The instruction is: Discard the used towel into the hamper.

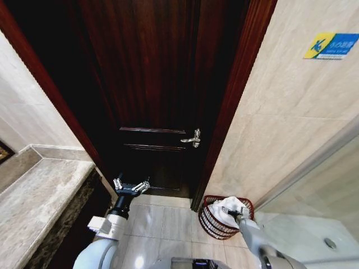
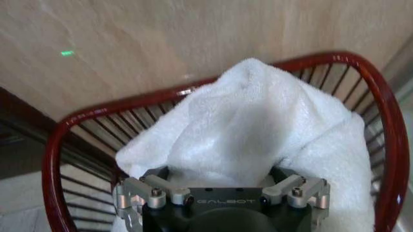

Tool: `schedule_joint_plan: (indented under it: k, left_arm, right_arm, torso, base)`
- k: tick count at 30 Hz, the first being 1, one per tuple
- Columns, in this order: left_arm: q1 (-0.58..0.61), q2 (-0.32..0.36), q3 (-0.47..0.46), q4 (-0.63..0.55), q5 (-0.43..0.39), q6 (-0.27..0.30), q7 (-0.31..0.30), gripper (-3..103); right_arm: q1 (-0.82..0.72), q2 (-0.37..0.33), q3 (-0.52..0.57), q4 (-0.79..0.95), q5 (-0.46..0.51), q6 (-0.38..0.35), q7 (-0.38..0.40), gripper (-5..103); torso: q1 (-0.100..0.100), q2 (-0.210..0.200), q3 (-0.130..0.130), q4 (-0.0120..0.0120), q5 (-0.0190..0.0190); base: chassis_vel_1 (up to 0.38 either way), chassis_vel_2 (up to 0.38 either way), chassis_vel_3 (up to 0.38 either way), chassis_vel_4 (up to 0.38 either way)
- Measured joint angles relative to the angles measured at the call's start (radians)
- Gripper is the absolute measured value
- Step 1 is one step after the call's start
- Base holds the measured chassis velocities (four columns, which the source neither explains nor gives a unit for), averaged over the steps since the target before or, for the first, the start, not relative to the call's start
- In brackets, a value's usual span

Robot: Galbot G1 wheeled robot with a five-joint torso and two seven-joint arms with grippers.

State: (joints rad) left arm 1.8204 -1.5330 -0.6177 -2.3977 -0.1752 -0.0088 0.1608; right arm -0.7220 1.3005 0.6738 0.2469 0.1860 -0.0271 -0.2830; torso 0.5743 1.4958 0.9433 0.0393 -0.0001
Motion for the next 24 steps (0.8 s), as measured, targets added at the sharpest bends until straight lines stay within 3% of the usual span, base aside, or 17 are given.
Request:
schedule_joint_plan:
  k: [10, 24]
  left_arm:
    - [0.000, 0.000, 0.000, 0.000, 0.000, 0.000, 0.000, 99]
    - [0.000, 0.000, 0.000, 0.000, 0.000, 0.000, 0.000, 99]
  right_arm:
    - [-0.009, 0.009, -0.010, 0.019, 0.005, -0.025, -0.017, 100]
    - [0.006, 0.005, -0.017, 0.010, -0.022, -0.034, -0.018, 100]
  torso:
    - [-0.001, -0.002, -0.001, 0.0000, 0.0000]
    - [-0.045, -0.098, -0.053, 0.0001, 0.0002]
  base:
    - [0.000, 0.000, 0.000, 0.000]
    - [0.000, 0.000, 0.000, 0.000]
